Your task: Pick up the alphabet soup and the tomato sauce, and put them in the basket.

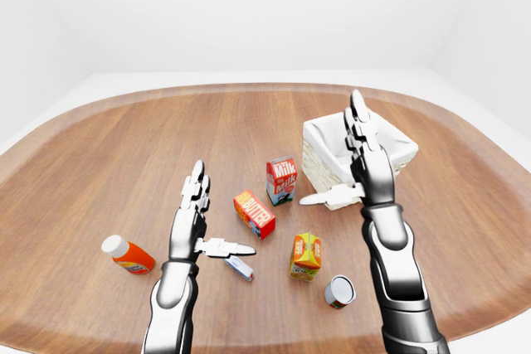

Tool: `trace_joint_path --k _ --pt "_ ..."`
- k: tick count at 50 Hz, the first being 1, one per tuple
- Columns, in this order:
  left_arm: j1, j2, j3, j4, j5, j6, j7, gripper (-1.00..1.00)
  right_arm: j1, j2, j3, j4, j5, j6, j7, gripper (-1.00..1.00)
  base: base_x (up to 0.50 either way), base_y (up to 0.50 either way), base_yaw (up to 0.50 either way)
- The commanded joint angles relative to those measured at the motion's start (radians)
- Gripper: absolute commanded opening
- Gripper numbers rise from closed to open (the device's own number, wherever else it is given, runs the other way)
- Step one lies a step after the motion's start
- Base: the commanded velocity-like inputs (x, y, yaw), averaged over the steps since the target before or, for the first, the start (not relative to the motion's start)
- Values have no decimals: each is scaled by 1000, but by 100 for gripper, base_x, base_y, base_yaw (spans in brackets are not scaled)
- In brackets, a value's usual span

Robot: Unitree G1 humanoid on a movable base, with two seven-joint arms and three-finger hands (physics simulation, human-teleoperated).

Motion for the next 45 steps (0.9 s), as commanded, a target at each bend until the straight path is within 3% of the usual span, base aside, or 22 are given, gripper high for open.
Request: trace_joint_path --k 1,32,45 --pt "-10 -5 11 3 21 0 28 100 114 15 13 -128 6 -5 17 100 0 0 0" --pt "-10 -5 11 3 21 0 28 100 334 32 66 -333 19 -5 27 100 0 0 0" --pt "-10 -5 11 3 21 0 29 100 442 21 82 -309 18 -5 7 100 0 0 0"
